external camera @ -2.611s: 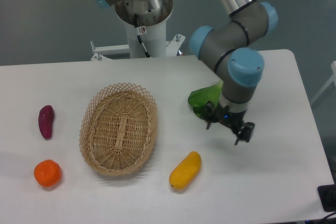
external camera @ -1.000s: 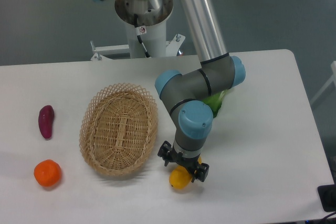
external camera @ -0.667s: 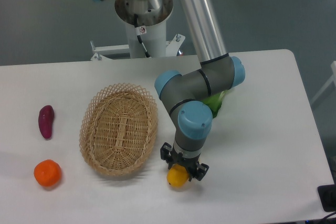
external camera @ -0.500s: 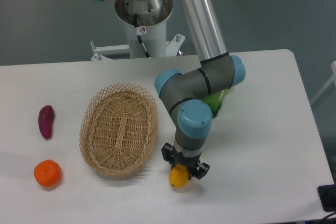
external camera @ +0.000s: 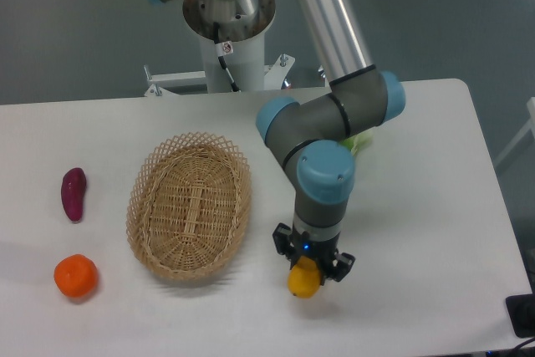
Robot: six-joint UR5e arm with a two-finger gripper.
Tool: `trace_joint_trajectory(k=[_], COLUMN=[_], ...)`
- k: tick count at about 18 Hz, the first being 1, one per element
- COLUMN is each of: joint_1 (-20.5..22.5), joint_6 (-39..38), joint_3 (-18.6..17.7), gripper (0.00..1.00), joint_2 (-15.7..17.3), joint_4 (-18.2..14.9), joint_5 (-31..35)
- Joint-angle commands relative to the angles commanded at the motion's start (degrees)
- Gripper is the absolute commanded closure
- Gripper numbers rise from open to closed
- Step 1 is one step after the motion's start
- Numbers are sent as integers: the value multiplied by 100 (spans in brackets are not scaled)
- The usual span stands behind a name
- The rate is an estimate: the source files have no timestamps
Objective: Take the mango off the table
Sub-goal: 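Lift the held mango up and carry it back toward the bok choy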
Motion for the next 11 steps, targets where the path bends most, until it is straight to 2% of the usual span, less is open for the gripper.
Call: trace_joint_trajectory(k=[3,7,11], joint_1=[211,422,458], joint_6=[131,860,1186], joint_3=[9,9,-17], gripper=[65,65,65], joint_2=[219,440,528], joint_4=[-360,-931,-1029], joint_5=[0,0,245])
